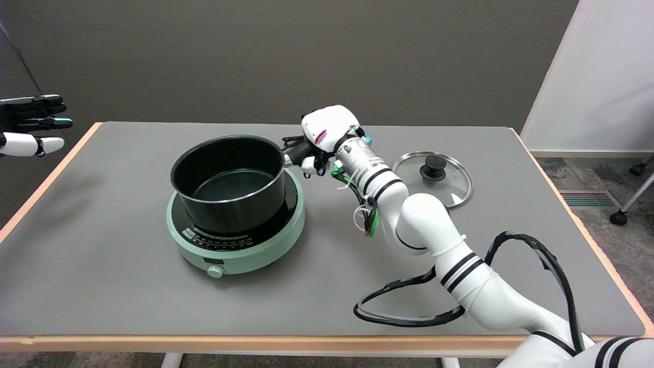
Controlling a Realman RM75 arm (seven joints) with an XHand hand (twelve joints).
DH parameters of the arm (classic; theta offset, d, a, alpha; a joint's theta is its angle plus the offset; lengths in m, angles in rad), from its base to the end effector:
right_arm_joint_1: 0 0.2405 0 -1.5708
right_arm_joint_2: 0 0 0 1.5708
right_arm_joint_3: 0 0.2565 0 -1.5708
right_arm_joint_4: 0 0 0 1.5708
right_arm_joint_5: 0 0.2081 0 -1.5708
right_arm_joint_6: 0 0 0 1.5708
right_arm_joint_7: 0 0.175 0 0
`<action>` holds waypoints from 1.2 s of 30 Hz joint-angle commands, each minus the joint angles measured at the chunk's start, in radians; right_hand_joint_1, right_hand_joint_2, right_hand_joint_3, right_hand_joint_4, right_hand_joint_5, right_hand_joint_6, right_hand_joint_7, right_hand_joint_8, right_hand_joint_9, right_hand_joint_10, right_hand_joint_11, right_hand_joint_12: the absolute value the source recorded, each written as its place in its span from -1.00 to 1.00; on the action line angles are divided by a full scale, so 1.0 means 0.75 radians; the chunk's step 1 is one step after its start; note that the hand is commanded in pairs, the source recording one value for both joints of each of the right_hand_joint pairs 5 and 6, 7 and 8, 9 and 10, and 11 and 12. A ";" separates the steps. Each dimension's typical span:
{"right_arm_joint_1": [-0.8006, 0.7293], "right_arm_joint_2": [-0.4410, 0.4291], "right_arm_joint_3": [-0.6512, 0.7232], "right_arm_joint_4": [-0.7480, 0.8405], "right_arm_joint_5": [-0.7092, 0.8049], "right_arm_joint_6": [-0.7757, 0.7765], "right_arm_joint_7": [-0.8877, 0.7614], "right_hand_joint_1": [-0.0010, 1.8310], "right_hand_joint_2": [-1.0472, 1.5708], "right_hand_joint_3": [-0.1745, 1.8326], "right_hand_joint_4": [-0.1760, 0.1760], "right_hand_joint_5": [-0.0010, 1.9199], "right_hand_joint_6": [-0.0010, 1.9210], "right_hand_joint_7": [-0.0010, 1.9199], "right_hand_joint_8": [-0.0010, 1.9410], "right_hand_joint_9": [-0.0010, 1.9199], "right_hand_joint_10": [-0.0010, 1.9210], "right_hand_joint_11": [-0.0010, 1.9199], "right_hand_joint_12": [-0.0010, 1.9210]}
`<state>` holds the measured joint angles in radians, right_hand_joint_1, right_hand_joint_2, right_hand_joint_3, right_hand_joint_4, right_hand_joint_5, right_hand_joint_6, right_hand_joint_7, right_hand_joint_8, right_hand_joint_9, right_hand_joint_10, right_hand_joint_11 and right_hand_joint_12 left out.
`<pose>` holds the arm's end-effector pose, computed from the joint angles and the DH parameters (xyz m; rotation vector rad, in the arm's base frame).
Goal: Place the soup pot onto the induction stove.
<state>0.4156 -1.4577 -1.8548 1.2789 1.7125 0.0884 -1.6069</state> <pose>-0.2007 -0.4769 0.1949 1.7121 0.1522 0.0006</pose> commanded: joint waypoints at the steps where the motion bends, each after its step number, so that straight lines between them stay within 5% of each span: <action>1: 0.042 -0.006 -0.085 -0.086 -0.433 0.196 0.435 -0.23 0.74 -0.04 -0.10 1.00 1.00 1.00 0.98 1.00 1.00 1.00 1.00; 17: 0.032 0.005 -0.144 -0.092 -0.755 0.353 0.671 -0.20 0.64 0.00 -0.08 1.00 1.00 1.00 0.98 1.00 1.00 1.00 1.00; 36: -0.085 0.004 -0.210 0.007 -0.812 0.447 0.718 -0.16 0.52 0.00 -0.08 1.00 1.00 1.00 0.98 1.00 1.00 1.00 1.00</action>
<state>0.4091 -1.4539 -1.9771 1.2293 1.1782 0.3725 -1.1338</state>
